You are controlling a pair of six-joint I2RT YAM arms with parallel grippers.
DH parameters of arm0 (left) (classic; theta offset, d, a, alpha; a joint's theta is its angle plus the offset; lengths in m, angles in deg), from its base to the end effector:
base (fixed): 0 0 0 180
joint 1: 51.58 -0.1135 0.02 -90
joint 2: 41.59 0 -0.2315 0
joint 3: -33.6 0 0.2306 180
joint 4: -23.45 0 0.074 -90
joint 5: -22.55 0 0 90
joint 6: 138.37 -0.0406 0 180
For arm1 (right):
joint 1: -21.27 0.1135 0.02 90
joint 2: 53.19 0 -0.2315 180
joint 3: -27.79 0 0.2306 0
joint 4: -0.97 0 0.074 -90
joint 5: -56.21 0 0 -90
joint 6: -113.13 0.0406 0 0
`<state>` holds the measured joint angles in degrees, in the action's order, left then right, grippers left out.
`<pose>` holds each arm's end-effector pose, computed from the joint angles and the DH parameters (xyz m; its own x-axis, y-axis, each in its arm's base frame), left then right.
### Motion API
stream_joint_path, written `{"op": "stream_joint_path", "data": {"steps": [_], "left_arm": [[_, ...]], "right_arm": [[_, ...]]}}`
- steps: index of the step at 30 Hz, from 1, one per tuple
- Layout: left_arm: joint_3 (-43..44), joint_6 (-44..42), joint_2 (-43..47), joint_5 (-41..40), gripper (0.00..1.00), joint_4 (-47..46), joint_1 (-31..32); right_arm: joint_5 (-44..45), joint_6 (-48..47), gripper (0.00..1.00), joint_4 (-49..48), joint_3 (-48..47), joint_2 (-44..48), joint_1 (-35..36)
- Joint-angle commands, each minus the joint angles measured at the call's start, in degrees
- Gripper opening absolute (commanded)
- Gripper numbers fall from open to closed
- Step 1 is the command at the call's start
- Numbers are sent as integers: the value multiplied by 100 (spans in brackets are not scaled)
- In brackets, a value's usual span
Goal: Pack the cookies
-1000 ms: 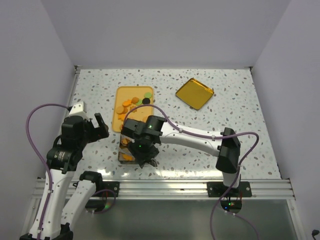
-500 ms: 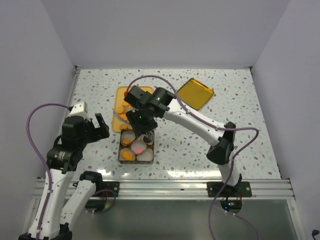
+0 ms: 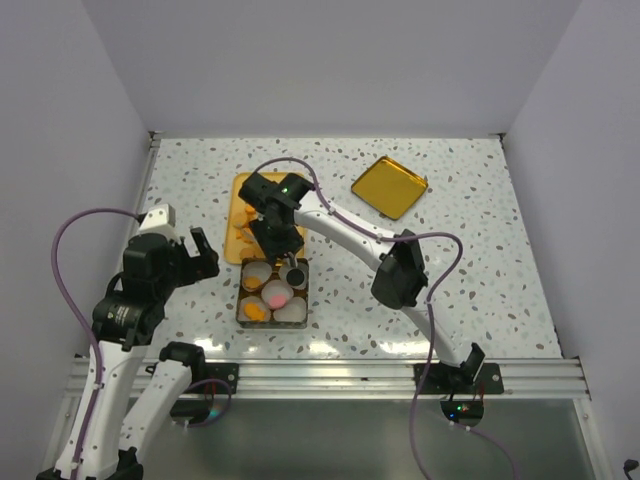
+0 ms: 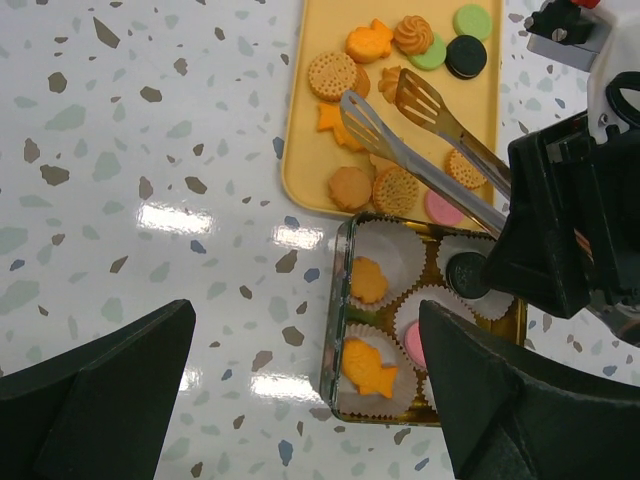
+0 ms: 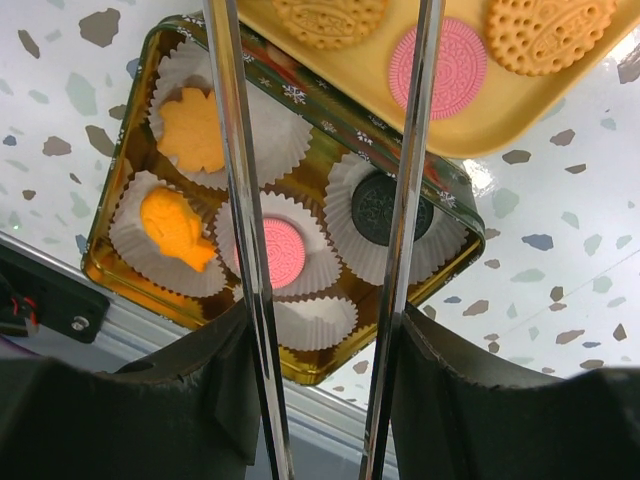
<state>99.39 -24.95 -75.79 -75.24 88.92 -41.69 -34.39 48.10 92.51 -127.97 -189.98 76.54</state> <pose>0.1190 -0.0152 0.3007 -0.5275 -0.3078 -0.7918 -0.1638 0.9514 -0.2606 0.2510 0.3628 0.2376 -0.8404 -0.4714 -0.2673 -0.5171 0.8451 0.1355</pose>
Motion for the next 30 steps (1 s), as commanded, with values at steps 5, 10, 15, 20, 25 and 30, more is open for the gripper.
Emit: {"op": "stream_joint_path", "data": {"steps": [5,10,15,20,25,30], "left_arm": [[-1,13,71,-91,100,-144,39],[-9,13,27,-65,100,-161,39],[-9,40,115,-100,100,-152,39],[-36,101,141,-126,100,-161,39],[-53,163,176,-179,100,-170,39],[-53,189,211,-223,100,-161,39]], "right_arm": [[-37,-212,49,-229,67,-49,-7],[-204,-203,49,-246,24,-242,-7],[-256,-265,49,-185,-108,-462,-24],[-291,-282,48,-106,6,-577,-51],[-248,-317,47,105,-213,-630,-86],[-484,-204,48,70,-276,-340,-156]]}}
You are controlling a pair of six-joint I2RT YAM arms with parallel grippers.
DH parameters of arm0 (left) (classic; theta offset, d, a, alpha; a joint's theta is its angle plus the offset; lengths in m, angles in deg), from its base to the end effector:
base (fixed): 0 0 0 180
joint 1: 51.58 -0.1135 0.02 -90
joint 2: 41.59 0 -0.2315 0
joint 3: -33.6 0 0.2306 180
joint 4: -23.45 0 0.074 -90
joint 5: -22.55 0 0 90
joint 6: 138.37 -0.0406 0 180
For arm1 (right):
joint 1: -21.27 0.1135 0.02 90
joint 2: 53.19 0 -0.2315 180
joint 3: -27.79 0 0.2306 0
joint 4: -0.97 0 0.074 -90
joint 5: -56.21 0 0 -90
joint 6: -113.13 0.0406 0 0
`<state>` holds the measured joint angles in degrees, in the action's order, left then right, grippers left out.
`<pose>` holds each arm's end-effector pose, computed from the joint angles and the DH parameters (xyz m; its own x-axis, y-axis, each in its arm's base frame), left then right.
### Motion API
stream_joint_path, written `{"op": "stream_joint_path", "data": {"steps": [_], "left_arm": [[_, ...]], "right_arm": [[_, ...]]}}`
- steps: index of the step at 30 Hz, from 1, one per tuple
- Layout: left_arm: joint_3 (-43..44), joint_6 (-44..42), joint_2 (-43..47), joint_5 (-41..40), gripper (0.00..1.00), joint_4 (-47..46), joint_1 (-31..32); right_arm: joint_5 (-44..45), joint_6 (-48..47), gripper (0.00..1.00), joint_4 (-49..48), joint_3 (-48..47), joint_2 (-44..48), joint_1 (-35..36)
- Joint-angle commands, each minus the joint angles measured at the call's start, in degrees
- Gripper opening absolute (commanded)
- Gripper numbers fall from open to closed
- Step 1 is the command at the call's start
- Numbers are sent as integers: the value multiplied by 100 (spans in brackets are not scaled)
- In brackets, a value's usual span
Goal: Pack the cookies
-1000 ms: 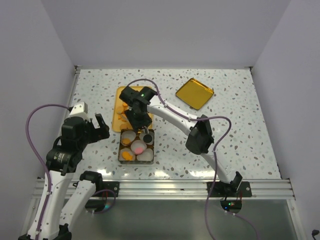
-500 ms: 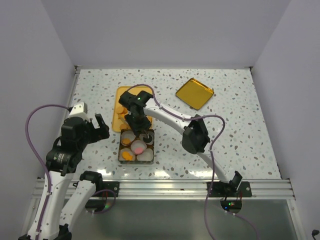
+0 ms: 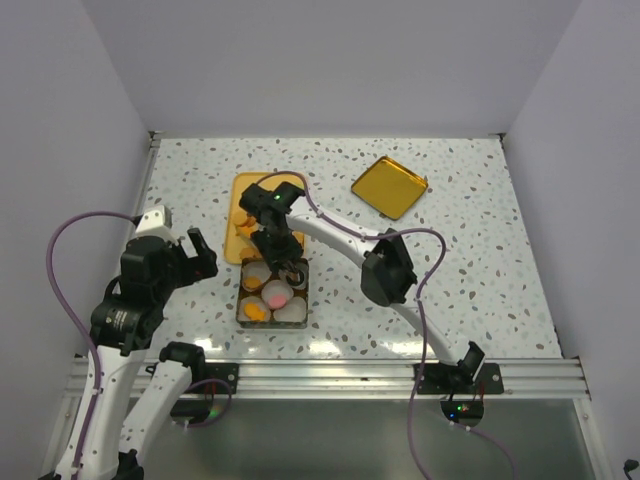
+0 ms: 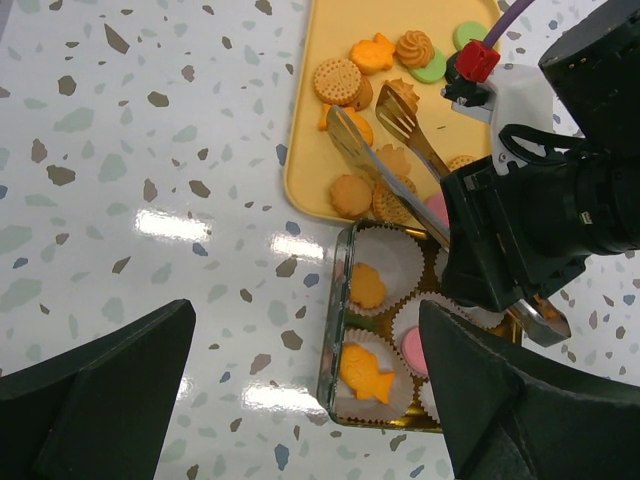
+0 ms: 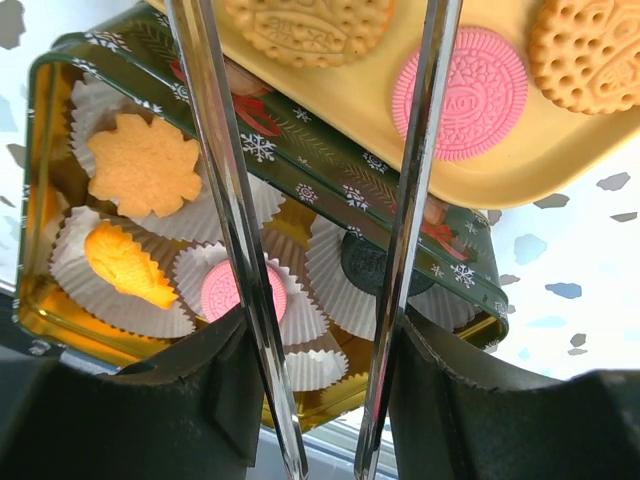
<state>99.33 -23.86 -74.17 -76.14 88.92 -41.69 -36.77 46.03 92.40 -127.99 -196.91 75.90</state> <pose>0.1138 -0.0136 0.3032 -0.4975 -0.3295 -0.8024 -0.1785 0.9441 -0.2771 0.2607 0.3708 0.1861 -0.8431 -0.5164 -0.1500 -0.5339 0.8372 0.1188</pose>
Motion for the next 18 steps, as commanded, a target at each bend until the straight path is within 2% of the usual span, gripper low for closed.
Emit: {"op": "stream_joint_path", "data": {"steps": [1,7,18], "left_arm": [[-38,89,58,-133,100,-152,39],[-64,124,59,-160,100,-161,39],[-64,124,59,-151,100,-170,39]], "right_arm": [[-299,22,48,81,-273,388,-93],[-493,57,43,213,-317,336,-84],[-291,-31,31,398,-256,379,-84]]}}
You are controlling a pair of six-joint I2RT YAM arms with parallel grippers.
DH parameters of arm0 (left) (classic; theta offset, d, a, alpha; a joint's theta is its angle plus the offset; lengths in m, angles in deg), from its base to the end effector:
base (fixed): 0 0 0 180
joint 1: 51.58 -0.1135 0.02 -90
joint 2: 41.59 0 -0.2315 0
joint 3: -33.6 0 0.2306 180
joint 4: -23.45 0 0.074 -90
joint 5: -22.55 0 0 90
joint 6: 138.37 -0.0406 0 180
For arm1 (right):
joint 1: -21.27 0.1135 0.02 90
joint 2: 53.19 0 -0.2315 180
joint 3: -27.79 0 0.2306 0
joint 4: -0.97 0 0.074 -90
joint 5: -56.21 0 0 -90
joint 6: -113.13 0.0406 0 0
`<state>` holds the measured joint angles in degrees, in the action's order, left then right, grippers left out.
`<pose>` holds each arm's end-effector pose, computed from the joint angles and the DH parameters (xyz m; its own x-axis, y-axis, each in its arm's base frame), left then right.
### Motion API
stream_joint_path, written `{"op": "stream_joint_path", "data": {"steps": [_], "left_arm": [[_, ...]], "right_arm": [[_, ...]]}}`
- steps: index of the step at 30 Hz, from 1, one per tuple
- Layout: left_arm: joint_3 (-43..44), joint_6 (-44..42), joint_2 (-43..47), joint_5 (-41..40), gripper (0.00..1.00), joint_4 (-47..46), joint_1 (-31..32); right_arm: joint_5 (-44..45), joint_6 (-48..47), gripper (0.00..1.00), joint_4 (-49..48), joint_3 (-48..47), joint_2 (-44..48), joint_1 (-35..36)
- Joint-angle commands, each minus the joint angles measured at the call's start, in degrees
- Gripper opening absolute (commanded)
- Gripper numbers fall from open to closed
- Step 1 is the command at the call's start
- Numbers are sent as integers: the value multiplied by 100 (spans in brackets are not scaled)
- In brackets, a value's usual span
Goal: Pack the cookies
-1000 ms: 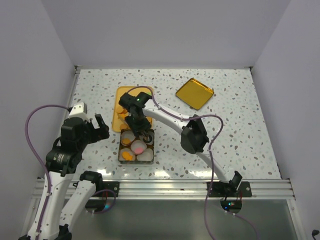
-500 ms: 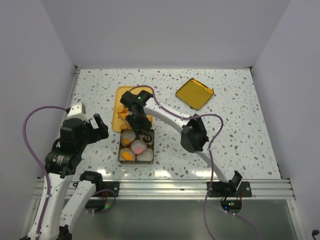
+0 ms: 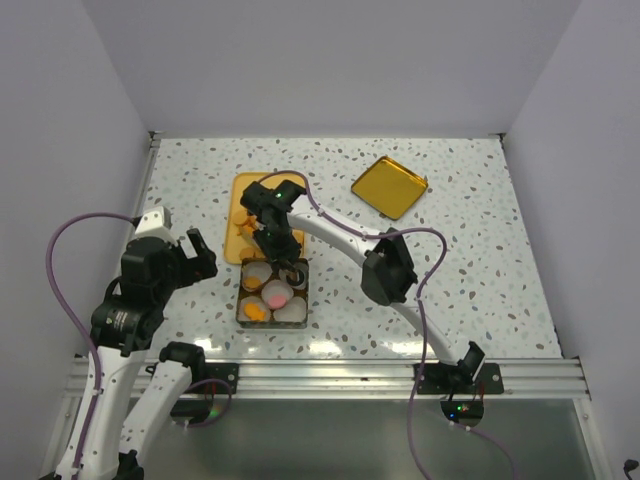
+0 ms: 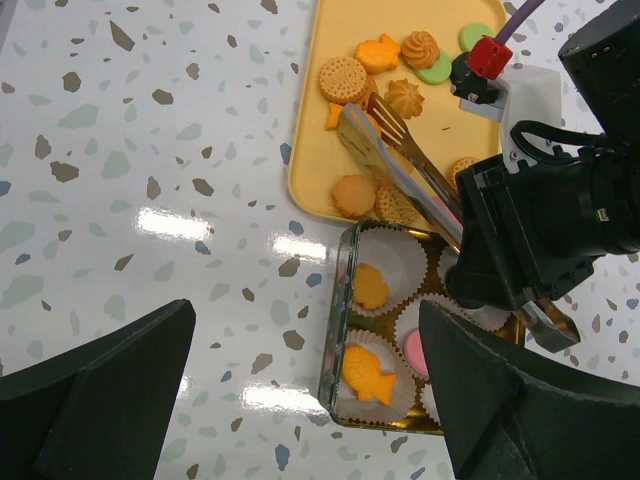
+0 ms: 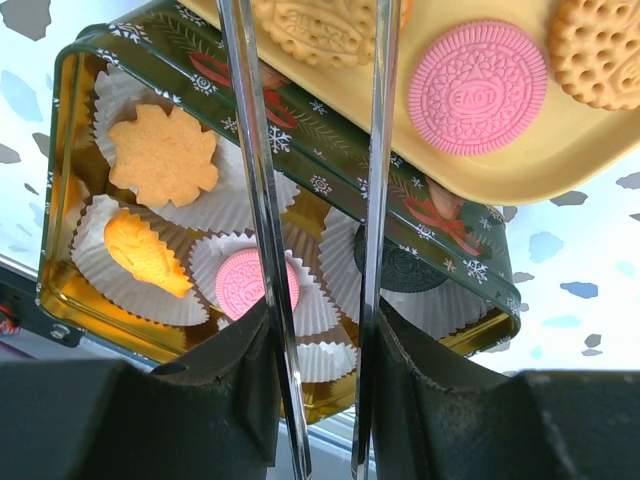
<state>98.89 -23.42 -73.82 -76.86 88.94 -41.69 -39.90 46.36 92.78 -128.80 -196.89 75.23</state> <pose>0.1132 -0.0130 0.3016 -0.4931 -0.3365 -0.8023 -0.1925 0.9415 -0.2765 0.2632 0.3691 0.1898 -0.8524 -0.5050 -0.1354 -0.5222 0.8354 0.1718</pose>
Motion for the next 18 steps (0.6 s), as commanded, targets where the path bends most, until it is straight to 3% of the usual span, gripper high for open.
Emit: {"op": "stream_joint_path", "data": {"steps": [1,13,18], "left_arm": [[-21,89,24,-79,100,-163,39],[-21,45,-55,-26,100,-190,39],[-21,36,-90,-8,100,-190,39]], "right_arm": [[74,-64,31,369,-201,404,-16],[198,68,29,404,-324,1308,-298],[364,59,28,457,122,1994,-333]]}}
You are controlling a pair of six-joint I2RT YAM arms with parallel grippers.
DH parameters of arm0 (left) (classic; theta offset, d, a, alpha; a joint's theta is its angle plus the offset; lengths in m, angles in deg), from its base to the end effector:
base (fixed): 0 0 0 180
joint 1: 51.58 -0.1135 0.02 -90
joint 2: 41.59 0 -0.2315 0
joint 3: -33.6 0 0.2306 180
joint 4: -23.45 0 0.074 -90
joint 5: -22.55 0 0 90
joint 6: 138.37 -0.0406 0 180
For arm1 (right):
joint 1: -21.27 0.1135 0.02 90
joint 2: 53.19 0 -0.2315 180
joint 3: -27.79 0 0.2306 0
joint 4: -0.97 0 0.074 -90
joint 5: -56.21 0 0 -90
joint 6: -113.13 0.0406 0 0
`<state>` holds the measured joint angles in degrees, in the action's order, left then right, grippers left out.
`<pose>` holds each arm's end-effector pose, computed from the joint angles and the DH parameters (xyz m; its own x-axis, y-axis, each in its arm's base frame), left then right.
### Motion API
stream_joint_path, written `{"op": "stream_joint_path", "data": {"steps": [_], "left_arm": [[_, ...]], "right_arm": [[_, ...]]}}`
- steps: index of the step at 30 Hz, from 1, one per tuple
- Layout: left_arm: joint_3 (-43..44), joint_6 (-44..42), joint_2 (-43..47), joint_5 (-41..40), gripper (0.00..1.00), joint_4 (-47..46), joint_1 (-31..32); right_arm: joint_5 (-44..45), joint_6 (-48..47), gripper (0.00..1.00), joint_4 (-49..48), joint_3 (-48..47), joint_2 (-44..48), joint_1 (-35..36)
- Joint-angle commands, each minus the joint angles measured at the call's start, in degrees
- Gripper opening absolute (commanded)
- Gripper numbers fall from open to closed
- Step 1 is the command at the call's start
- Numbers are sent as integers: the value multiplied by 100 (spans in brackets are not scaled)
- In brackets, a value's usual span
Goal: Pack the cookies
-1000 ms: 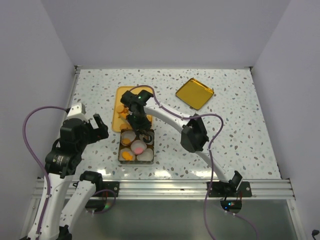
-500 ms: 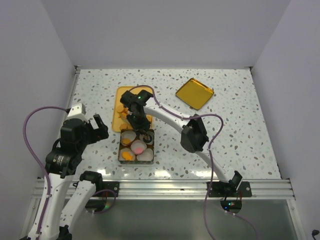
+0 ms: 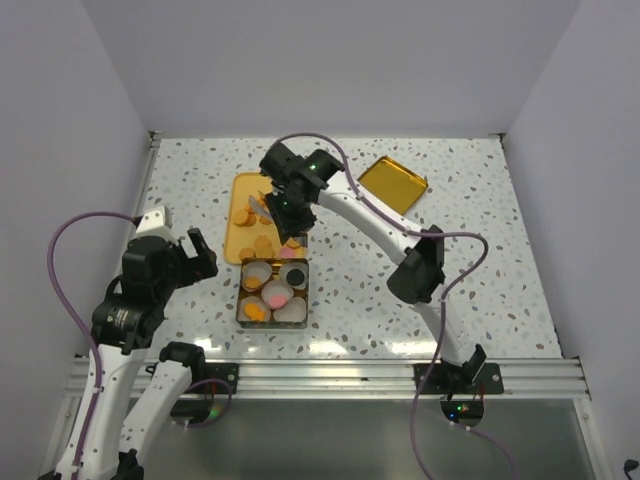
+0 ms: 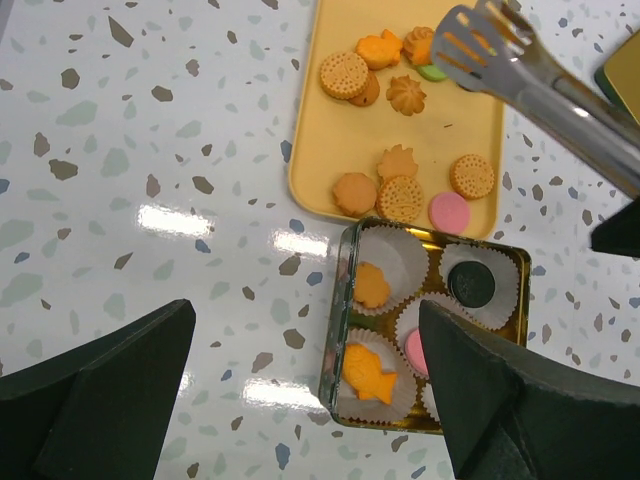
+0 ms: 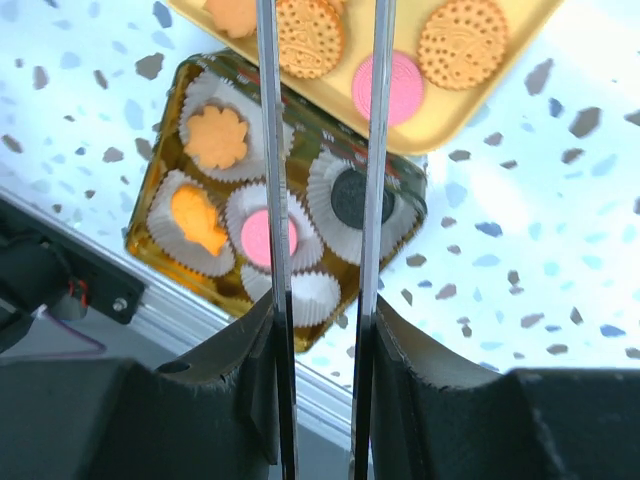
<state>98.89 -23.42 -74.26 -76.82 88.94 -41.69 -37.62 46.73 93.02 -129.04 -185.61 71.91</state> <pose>0.1146 -0.0133 0.3009 -0.4994 -0.3354 -0.7988 -0.1940 0.9419 -0.2742 0.2704 0.3340 0.2738 -0.8528 -0.4098 -0.3239 -0.4869 0.8481 0.2089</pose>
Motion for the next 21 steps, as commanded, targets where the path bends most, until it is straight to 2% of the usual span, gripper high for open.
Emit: {"op": "stream_joint_path", "data": {"steps": [1,10,14,21], "left_arm": [[-21,45,-56,-4,100,-190,39],[14,19,-161,5,100,-190,39],[6,27,-117,-13,100,-181,39],[6,10,-135,5,100,-181,39]], "right_arm": [[137,40,28,433,261,998,8],[-257,154,27,134,2615,3080,69],[-337,294,28,12,3923,3907,403],[-408,620,28,-112,5148,4646,1150]]}}
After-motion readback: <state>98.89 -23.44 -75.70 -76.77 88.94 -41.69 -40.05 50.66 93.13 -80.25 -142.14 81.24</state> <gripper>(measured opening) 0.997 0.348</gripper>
